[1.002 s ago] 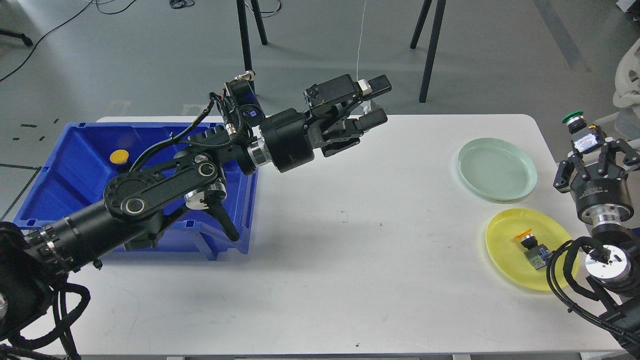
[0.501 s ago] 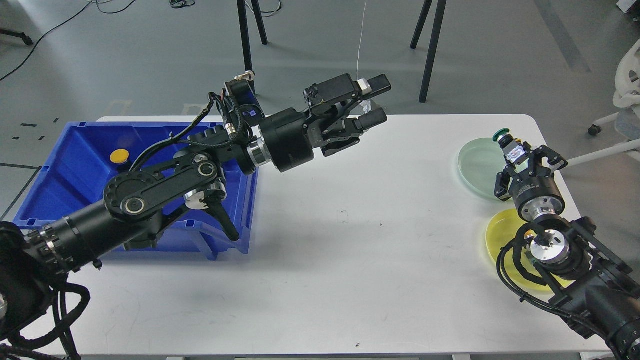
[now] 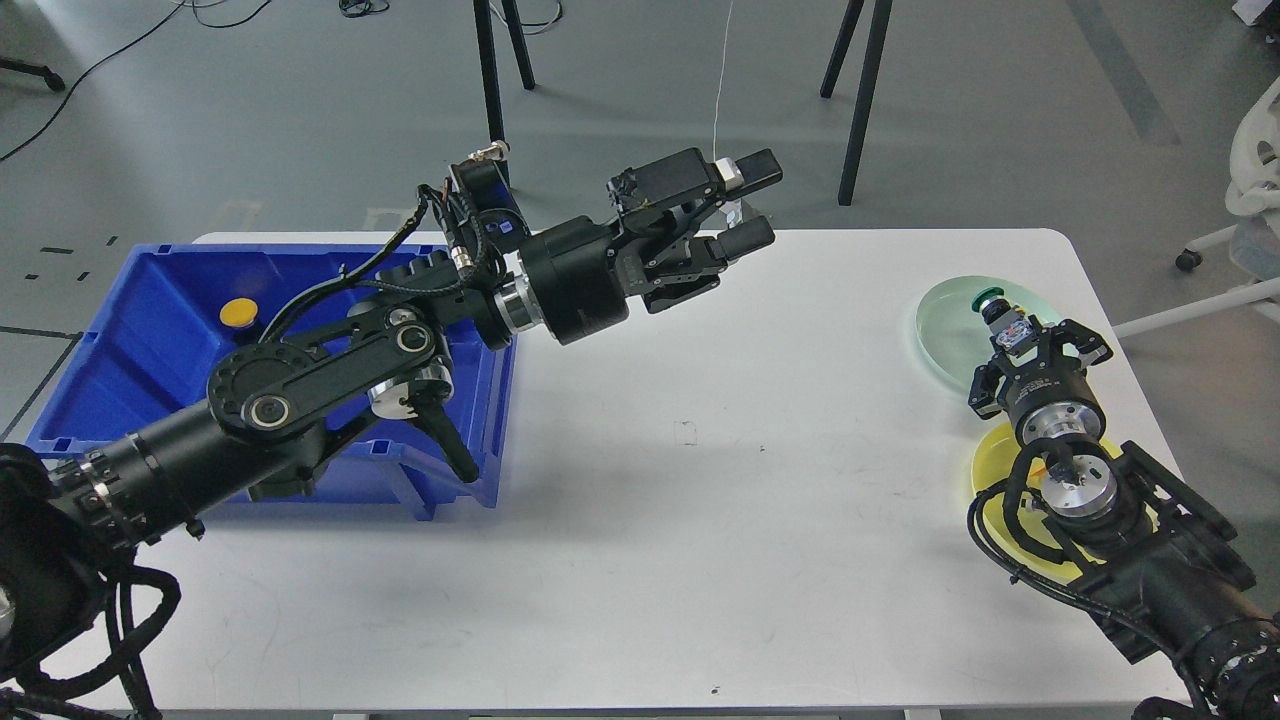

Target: Pass button and place on color plate

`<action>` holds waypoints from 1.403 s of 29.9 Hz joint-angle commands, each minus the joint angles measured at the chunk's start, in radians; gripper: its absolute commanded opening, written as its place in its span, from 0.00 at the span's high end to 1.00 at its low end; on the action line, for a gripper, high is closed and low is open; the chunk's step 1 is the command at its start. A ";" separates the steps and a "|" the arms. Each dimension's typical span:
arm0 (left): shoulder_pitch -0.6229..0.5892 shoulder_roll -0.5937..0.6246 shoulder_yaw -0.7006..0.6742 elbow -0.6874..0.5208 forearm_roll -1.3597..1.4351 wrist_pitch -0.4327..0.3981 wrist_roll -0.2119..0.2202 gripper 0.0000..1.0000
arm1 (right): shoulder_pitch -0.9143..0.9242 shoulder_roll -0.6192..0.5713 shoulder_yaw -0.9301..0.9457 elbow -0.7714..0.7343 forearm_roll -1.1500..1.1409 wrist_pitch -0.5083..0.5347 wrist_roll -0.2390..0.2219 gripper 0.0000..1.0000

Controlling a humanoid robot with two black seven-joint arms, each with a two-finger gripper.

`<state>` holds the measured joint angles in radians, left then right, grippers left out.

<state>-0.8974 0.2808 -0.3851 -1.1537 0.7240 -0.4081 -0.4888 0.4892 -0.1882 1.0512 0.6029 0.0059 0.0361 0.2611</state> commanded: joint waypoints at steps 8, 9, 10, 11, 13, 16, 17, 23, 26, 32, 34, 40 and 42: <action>0.000 0.000 0.000 -0.001 0.000 0.002 0.000 0.18 | -0.001 0.003 0.012 0.002 0.005 0.002 0.000 0.40; 0.000 0.000 0.000 0.000 0.000 0.002 0.000 0.18 | -0.001 0.003 0.015 0.002 0.008 0.002 0.000 0.38; 0.000 0.000 0.000 0.000 0.000 0.002 0.000 0.18 | -0.001 0.003 0.018 0.002 0.008 0.002 0.000 0.37; 0.000 0.000 0.000 0.000 0.000 0.002 0.000 0.18 | -0.001 0.003 0.018 0.002 0.008 0.004 0.000 0.36; 0.000 0.000 0.000 0.000 0.000 0.000 0.000 0.18 | -0.001 0.003 0.018 0.003 0.008 0.005 0.000 0.34; 0.000 0.000 0.000 0.000 0.000 0.002 0.000 0.18 | -0.001 0.007 0.018 0.018 0.011 0.013 0.003 0.21; 0.000 0.000 0.000 0.000 0.000 0.002 0.000 0.18 | -0.001 0.007 0.018 0.024 0.012 0.022 0.004 0.12; 0.002 0.005 -0.011 0.011 -0.021 0.026 0.000 0.18 | -0.009 -0.036 0.036 0.256 0.014 0.106 0.017 0.01; 0.002 0.023 -0.058 0.072 -0.035 0.084 0.000 0.17 | -0.008 -0.098 0.050 0.433 0.011 0.128 0.015 0.01; 0.029 0.204 -0.190 0.111 -0.156 0.017 0.000 0.16 | 0.049 -0.163 0.029 0.595 -0.012 0.296 0.015 0.01; 0.055 0.276 -0.234 0.146 -0.251 -0.078 0.000 0.16 | 0.075 -0.184 -0.003 0.585 -0.049 0.375 0.015 0.01; 0.113 0.336 -0.316 0.327 -0.419 -0.081 0.000 0.16 | 0.081 -0.215 -0.034 0.565 -0.084 0.453 0.017 0.01; 0.135 0.336 -0.337 0.339 -0.442 -0.081 0.000 0.16 | 0.083 -0.206 -0.036 0.540 -0.080 0.453 0.015 0.01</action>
<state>-0.7923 0.6122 -0.6918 -0.8491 0.3256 -0.4877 -0.4886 0.5701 -0.4009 1.0189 1.1681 -0.0756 0.4860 0.2767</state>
